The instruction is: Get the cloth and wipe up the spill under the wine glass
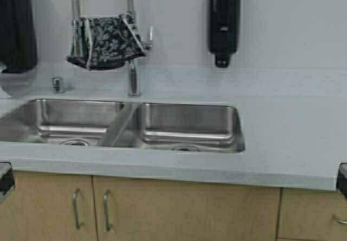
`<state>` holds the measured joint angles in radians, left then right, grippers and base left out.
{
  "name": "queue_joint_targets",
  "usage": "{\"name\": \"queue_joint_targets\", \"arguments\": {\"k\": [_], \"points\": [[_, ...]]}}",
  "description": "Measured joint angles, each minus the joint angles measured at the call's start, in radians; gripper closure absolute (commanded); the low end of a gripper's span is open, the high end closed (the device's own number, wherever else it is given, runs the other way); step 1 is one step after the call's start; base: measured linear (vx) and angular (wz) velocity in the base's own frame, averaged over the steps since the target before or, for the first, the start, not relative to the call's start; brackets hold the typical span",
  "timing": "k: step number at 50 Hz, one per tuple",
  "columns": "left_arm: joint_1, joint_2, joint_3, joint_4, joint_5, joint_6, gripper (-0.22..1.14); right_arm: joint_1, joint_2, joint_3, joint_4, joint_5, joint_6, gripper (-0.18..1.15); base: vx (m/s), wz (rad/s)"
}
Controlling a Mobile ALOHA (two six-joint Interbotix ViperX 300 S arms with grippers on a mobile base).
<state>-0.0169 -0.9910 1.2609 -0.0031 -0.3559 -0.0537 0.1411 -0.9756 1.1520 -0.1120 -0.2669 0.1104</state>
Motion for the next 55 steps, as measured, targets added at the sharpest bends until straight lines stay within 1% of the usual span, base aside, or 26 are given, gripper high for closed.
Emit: {"name": "queue_joint_targets", "arguments": {"k": [10, 22, 28, 34, 40, 43, 48, 55], "points": [[0.000, -0.044, 0.025, 0.002, 0.002, -0.034, 0.89, 0.038, 0.000, -0.014, -0.008, 0.014, 0.000, 0.92, 0.25, 0.29], [0.000, -0.054, 0.026, 0.002, 0.005, -0.035, 0.89, 0.084, 0.005, -0.067, -0.029, 0.127, -0.008, 0.92, 0.24, 0.30], [0.000, -0.060, 0.028, 0.002, 0.012, -0.040, 0.89, 0.133, 0.029, -0.104, -0.029, 0.186, -0.005, 0.92, 0.23, 0.24], [-0.002, -0.081, 0.029, 0.002, 0.026, -0.038, 0.89, 0.229, 0.118, -0.140, -0.031, 0.199, 0.000, 0.92, 0.23, 0.21], [0.000, -0.103, 0.038, 0.002, 0.031, -0.040, 0.89, 0.318, 0.250, -0.163, -0.029, 0.146, -0.003, 0.92, 0.22, 0.19], [0.000, -0.112, 0.041, 0.002, 0.032, -0.038, 0.89, 0.344, 0.325, -0.166, -0.029, 0.103, -0.005, 0.92, 0.21, 0.15], [0.000, -0.120, 0.041, 0.002, 0.032, -0.040, 0.89, 0.360, 0.437, -0.166, -0.029, 0.012, -0.006, 0.92, 0.20, 0.15], [-0.002, -0.124, 0.041, 0.000, 0.032, -0.040, 0.89, 0.359, 0.568, -0.161, -0.029, -0.117, -0.006, 0.91, 0.18, 0.11]]}}
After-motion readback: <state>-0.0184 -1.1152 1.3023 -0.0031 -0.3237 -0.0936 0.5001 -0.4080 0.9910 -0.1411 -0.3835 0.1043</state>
